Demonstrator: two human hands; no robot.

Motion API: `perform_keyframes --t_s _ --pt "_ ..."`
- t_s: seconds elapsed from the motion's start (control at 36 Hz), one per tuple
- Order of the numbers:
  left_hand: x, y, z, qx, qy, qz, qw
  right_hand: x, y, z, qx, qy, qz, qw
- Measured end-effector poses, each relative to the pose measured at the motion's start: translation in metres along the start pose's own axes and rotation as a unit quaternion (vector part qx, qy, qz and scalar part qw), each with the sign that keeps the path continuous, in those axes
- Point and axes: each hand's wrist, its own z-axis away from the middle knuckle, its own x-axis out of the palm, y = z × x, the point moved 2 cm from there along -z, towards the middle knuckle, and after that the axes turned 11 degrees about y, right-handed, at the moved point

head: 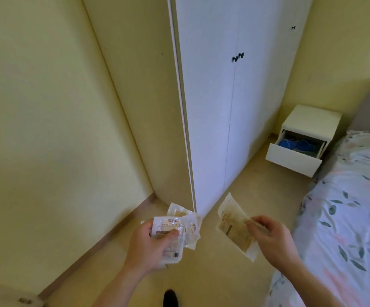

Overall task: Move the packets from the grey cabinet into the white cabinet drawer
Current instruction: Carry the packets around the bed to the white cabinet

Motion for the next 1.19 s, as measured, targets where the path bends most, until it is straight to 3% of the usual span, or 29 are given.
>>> perform_keyframes --t_s 0.36,0.69,0.86,1.19 --pt "0.113 0.090 -0.208 0.098 -0.179 -0.006 0.979 0.003 -0.019 -0.119 0.094 0.171 0.020 0.980" --pt "0.272 0.166 -0.279 0.157 -0.313 -0.025 0.936 -0.057 0.010 -0.190 0.169 0.306 0.006 0.937" --pt "0.353 0.197 -0.319 0.147 -0.322 -0.033 0.935 -0.086 0.041 -0.268 0.206 0.312 0.011 0.927" --pt "0.492 0.274 -0.392 0.119 -0.289 -0.030 0.949 -0.157 0.078 -0.460 0.203 0.247 -0.003 0.947"
